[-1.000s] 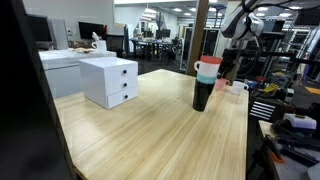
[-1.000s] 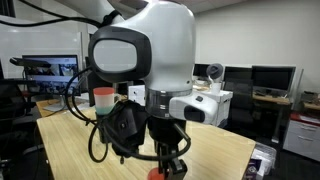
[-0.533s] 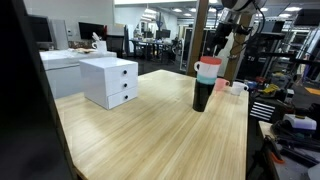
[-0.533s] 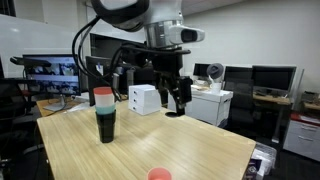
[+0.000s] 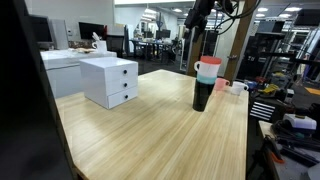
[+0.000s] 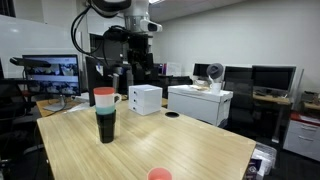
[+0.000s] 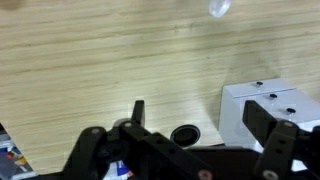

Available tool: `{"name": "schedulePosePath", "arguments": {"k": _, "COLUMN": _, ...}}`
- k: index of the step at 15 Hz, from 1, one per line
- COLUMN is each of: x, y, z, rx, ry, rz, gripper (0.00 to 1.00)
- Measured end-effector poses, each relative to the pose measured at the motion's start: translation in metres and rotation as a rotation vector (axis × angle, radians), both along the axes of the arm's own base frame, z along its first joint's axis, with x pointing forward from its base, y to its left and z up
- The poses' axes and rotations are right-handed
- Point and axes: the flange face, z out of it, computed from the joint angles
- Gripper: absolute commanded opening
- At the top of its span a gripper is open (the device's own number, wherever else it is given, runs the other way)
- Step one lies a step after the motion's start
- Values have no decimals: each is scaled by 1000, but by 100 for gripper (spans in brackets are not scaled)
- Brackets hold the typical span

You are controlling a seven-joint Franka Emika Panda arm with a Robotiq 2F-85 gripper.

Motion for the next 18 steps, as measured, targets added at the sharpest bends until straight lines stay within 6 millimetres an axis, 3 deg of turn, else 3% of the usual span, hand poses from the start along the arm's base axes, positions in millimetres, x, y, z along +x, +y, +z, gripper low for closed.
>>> {"name": "schedulePosePath", "arguments": {"k": 2, "x": 3, "y": 18, "z": -4, "rx": -12, "ry": 53, "rz": 11, "gripper": 100}}
{"name": "schedulePosePath", "arguments": {"k": 6, "x": -6, "y": 26, "z": -12, "rx": -26, "ry": 120, "rz": 2, "gripper": 100}}
{"name": "schedulePosePath", "arguments": {"k": 10, "x": -35, "y": 32, "z": -9, "rx": -11, "ry": 111, "rz": -2, "gripper": 100}}
{"name": "schedulePosePath", "arguments": {"k": 13, "x": -68, "y": 40, "z": -9, "rx": -18, "ry": 111, "rz": -8, "gripper": 100}}
{"name": "schedulePosePath", "arguments": {"k": 18, "x": -82, "y": 46, "z": -25, "rx": -76, "ry": 138, "rz": -43, "gripper": 100}}
